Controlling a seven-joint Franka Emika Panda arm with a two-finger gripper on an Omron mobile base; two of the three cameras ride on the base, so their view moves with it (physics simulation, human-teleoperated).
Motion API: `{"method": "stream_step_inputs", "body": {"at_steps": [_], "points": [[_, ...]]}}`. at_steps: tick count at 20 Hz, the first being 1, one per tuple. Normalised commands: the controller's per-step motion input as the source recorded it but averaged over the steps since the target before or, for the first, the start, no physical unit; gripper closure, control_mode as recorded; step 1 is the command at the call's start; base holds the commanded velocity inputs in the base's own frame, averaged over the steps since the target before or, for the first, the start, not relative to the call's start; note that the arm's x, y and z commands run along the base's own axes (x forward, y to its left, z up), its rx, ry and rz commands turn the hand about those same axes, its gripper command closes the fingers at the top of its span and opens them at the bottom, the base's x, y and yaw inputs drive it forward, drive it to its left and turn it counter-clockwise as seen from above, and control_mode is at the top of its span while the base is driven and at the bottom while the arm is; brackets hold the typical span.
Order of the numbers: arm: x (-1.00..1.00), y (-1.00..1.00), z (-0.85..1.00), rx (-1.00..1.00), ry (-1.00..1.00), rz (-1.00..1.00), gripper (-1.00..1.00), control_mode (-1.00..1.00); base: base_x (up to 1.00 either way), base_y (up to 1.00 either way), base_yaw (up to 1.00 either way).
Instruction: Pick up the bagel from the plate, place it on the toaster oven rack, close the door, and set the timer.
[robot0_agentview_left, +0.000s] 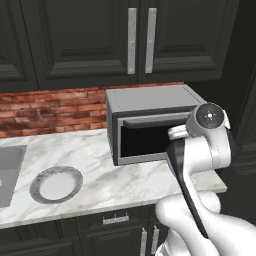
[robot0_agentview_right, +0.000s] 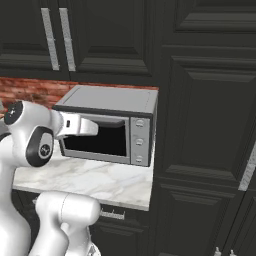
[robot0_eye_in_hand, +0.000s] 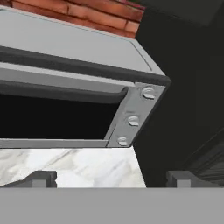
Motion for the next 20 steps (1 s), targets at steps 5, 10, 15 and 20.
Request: {"method": "stream_step_inputs", "body": {"at_steps": [5,10,15,20], "points": [[0.25,-0.48,-0.29,0.00,0.26,-0.13,-1.00,-1.00,0.00,0.00,0.00],[0.06,-0.39,-0.56,0.00,0.15,-0.04,-1.00,-1.00,0.00,0.00,0.00],[0.00,-0.20,-0.73,0.00,0.00,0.00,-1.00,-1.00,0.00,0.00,0.00],[0.19,-0.27,-0.59,0.00,0.00,0.00,-1.00,-1.00,0.00,0.00,0.00]]}}
